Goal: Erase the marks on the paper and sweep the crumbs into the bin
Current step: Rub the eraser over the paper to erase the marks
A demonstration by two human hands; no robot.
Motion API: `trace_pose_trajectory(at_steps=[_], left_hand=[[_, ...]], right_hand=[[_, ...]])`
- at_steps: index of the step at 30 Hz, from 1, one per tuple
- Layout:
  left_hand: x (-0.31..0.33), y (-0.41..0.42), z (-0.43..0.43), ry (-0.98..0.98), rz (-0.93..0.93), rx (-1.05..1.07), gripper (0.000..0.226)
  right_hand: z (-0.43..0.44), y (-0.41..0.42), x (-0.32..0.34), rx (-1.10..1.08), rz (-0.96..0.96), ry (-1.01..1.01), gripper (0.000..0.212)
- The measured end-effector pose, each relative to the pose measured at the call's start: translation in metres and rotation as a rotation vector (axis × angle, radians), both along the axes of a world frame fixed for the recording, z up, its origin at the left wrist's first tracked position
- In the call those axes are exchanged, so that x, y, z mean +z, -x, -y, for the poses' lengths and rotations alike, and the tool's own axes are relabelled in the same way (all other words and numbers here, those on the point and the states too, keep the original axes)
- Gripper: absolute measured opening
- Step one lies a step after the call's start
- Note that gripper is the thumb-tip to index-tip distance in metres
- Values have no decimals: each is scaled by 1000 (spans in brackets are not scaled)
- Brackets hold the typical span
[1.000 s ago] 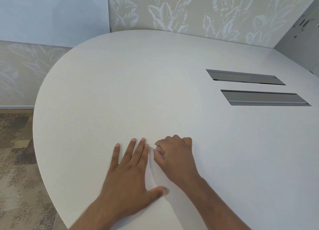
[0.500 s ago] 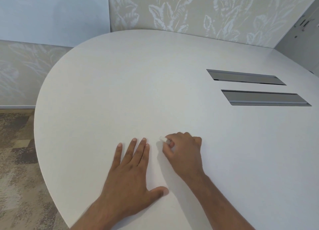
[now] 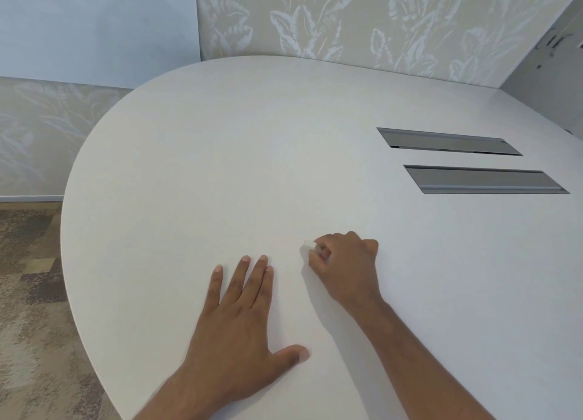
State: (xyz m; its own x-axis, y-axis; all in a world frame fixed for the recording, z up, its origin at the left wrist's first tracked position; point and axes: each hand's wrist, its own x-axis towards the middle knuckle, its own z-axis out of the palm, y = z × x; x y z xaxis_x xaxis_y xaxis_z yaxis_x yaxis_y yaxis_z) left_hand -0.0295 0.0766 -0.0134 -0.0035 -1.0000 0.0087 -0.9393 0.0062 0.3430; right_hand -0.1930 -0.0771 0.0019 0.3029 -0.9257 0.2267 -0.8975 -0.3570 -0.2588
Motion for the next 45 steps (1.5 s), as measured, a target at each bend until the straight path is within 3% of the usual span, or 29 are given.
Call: trace_pose_trajectory(at_steps=[3,9,15,21,28,31,35,39,45], left_hand=[[-4,-1,0,-1,2,-1,128],[-2,-1,0,4,9,-5,128],[-5,-2,2,-19,15,-7,128],[-5,-2,1,-21,34,-14,127],[-10,-2,2,-39,49,-20,126],[-4,-2,1,-55,42,-20,128],[1,-1,1,-65,13,1,129],[9,-2,3,-102,42,-19,128],[16,-23,26,-154,89,-101,129]], right_hand=[[-14,-6,-4,82,-59,28,25],[11,4,1,-40,-1,12,19],[-13,-5,-4,112,-75,27,20],[20,5,3,-57,-29,3,22],[-9,-5,-4,163,-49,5,19],[13,5,0,51,-13,-25,21],[21,15,2,-35,169,-96,28],[-12,18,9,24,539,-264,11],[-42,31,4,-2,690,-355,11]])
